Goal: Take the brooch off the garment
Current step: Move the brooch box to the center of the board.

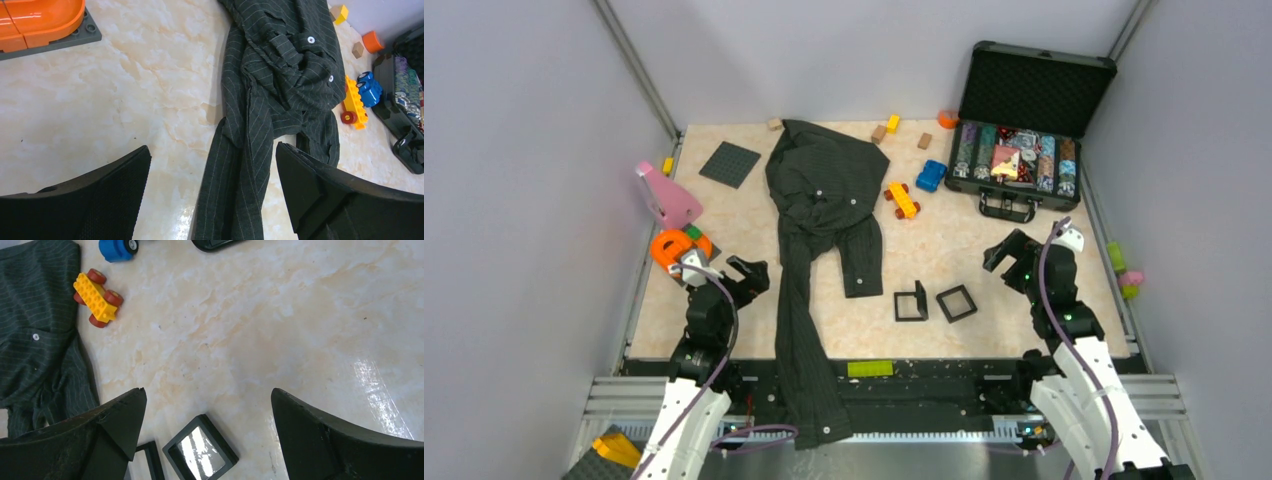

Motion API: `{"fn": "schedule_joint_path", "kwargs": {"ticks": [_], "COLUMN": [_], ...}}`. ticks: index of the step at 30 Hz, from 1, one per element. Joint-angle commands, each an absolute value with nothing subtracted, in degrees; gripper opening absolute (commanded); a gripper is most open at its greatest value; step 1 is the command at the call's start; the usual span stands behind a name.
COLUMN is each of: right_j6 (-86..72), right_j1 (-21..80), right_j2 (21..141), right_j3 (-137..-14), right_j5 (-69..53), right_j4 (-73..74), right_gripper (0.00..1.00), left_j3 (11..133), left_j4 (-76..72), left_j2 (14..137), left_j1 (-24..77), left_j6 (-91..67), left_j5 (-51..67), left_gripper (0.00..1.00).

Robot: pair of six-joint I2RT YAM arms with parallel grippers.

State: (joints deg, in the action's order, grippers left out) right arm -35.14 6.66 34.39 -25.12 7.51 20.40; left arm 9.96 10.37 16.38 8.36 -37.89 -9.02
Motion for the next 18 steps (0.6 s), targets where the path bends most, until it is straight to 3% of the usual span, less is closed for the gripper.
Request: {"fn": "schedule_joint_path", "kwargs": {"ticks": [1, 6, 9, 14, 18], "right_j6": [-35.36, -30.18, -28.06, -25.99, -27.45], "right_j1": [7.03, 7.11, 11.23, 29.51, 36.64], "right_j2": [33.52, 34.92, 40.17, 48.74, 55.74], "right_j3": [-27.64, -29.33, -34.20, -41.76, -45.25], "right_j5": [5.60, -11.40, -13.56, 0.57, 4.90], "right_j4": [18.09, 13.85, 18.21, 25.14, 27.89], "right_gripper": [0.99, 0.99, 0.99, 0.99, 0.94], "left_j3": [9.33, 7.88, 6.99, 7.23, 7.28], "left_j4": [9.18, 4.82, 1.74, 0.48, -2.86], "left_j2": [15.31, 14.18, 14.66, 17.04, 20.14], "left_j1": [8.31, 8.35, 8.35, 8.35, 8.35], "left_j6": [-39.32, -35.22, -33.44, -33.18, -33.09], "left_j5": [-10.21, 0.49, 5.70, 7.29, 9.67], "left_gripper": [0.98, 0.94, 0.92, 0.92, 0.92]}}
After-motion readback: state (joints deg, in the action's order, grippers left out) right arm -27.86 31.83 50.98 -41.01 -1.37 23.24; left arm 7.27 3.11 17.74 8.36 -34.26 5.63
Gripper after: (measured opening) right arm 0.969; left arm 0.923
